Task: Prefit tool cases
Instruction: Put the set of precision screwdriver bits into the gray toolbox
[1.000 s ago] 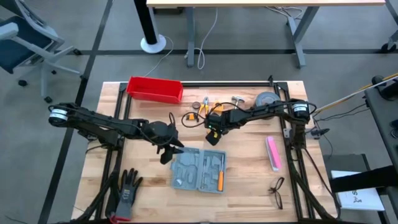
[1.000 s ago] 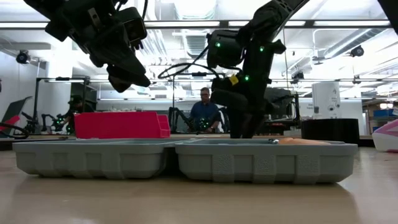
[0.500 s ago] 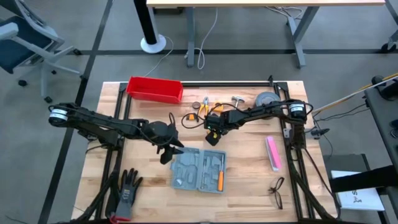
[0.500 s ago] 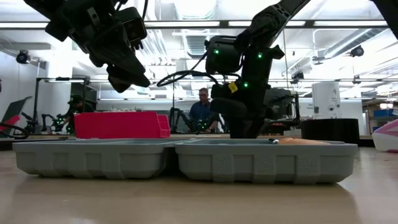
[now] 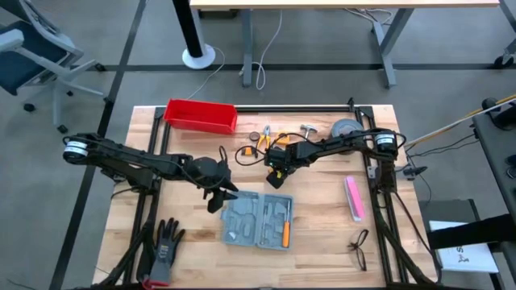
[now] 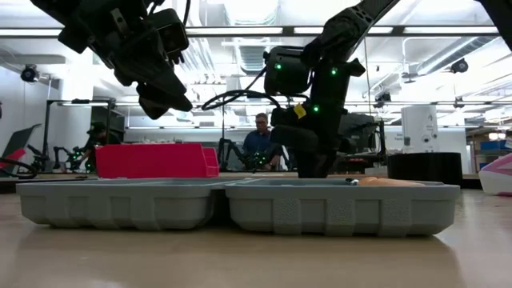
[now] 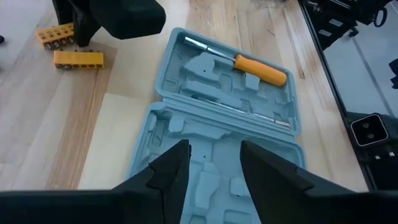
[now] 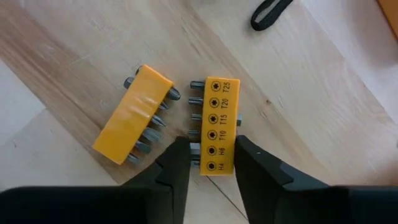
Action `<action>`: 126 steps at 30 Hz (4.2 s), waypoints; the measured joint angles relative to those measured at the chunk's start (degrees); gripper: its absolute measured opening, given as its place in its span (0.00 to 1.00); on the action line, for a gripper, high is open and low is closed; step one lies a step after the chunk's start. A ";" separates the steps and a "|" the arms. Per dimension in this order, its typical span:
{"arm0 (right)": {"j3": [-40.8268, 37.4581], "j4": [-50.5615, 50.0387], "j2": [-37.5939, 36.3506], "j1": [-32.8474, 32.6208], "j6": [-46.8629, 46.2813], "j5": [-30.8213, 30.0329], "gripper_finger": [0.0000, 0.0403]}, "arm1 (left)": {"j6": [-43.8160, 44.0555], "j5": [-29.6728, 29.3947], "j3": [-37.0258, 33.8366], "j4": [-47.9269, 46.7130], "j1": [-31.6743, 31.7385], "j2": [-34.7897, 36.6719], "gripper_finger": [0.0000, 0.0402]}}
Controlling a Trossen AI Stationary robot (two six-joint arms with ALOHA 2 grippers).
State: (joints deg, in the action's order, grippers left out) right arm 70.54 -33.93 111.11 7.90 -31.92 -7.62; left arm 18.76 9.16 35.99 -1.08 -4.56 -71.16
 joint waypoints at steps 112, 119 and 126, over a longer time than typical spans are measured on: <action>8.04 -5.89 1.16 -29.16 -60.58 7.53 0.37 | -4.33 -7.23 -0.13 0.12 -4.54 -5.66 0.40; 10.05 -9.24 0.47 -29.54 -61.52 3.91 0.44 | -5.68 -7.21 -0.13 1.95 -4.65 -5.66 0.39; 15.87 -18.14 0.34 -30.02 -61.95 2.54 0.45 | -6.05 -7.21 -0.13 1.94 -4.65 -5.66 0.39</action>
State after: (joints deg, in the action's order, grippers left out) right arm 86.41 -52.07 111.45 -22.12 -93.87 -5.08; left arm 12.71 1.96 35.86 0.86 -9.22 -76.82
